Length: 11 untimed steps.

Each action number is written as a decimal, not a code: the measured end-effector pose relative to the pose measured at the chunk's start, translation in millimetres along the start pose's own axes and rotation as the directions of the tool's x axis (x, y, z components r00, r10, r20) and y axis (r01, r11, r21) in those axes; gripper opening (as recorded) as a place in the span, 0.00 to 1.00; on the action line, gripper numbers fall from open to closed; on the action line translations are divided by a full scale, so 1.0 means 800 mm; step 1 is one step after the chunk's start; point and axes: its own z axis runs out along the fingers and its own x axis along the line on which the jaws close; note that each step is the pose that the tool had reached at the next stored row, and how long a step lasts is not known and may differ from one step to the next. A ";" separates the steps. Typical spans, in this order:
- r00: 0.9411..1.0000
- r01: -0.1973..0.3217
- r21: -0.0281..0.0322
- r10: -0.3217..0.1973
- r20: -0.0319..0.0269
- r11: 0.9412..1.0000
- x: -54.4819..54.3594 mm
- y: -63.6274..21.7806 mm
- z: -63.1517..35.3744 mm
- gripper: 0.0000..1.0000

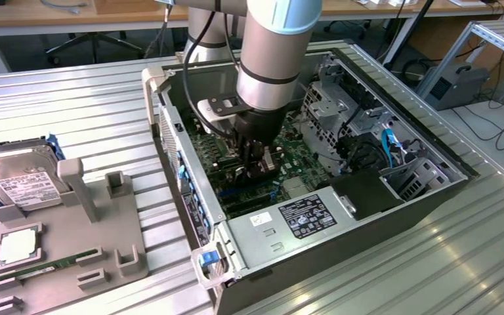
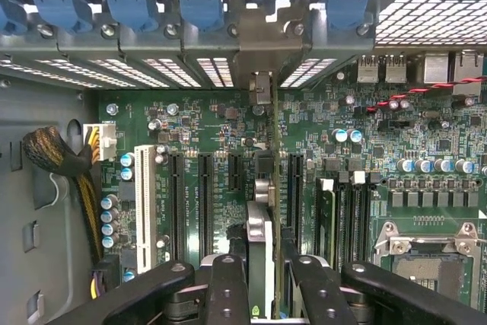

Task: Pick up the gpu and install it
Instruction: 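Insert the gpu into the slot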

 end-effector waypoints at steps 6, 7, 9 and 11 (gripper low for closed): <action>1.000 0.000 0.000 0.000 0.000 1.000 0.000 0.001 0.001 0.27; 1.000 0.000 0.000 0.000 0.000 1.000 0.000 0.001 0.001 0.27; 1.000 0.000 0.001 0.000 0.000 1.000 0.000 0.002 0.001 0.27; 1.000 0.000 0.001 0.000 0.000 1.000 0.000 0.002 0.002 0.27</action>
